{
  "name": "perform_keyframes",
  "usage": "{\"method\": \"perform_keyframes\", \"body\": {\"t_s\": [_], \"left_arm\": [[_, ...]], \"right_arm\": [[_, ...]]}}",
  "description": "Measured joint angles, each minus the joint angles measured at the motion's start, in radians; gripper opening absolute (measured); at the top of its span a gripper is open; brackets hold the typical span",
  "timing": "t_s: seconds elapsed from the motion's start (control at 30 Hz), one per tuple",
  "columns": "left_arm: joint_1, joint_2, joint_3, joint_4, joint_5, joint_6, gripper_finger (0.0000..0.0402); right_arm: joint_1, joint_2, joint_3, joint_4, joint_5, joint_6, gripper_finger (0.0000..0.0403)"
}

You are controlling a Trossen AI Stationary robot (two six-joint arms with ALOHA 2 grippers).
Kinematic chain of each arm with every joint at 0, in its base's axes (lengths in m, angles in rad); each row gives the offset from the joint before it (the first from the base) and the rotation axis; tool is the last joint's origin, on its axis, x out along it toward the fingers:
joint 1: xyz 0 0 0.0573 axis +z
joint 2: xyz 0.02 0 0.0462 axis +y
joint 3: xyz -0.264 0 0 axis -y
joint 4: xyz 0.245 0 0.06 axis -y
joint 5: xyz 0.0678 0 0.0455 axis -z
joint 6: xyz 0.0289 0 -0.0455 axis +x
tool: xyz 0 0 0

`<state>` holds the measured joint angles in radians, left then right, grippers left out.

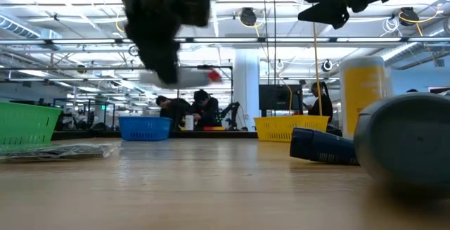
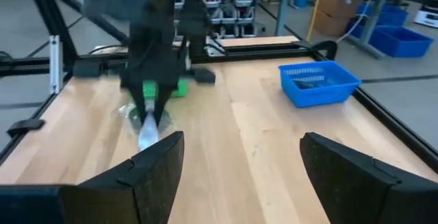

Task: Pick & Place Travel size toiletries
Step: Put the white toothpaste into the green bin

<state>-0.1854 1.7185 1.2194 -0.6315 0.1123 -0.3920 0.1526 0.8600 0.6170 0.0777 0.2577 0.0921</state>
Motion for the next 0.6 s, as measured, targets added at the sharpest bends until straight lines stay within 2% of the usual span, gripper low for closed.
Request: {"method": "perform_keyframes", "body": {"t_s": [0.23,0.4,0.5,0.6], "left_arm": [[-0.112,-0.126,0.000,-0.185,-0.174,-0.273,0.0035],[-0.219,-0.150,0.000,-0.283,-0.305,-0.521,0.0033],[-0.288,-0.149,-0.002,-0.348,-0.336,-0.690,0.0026],[-0.356,-0.150,-0.032,-0.361,-0.342,-0.865,0.0025]], "right_arm": [[0.031,0.017,0.039,0.001,0.001,-0.029,0.0281],[0.033,0.077,0.088,0.000,0.001,-0.106,0.0281],[0.033,0.128,0.116,-0.010,-0.004,-0.094,0.0281],[0.044,0.184,0.161,-0.053,-0.055,-0.076,0.0281]]}}
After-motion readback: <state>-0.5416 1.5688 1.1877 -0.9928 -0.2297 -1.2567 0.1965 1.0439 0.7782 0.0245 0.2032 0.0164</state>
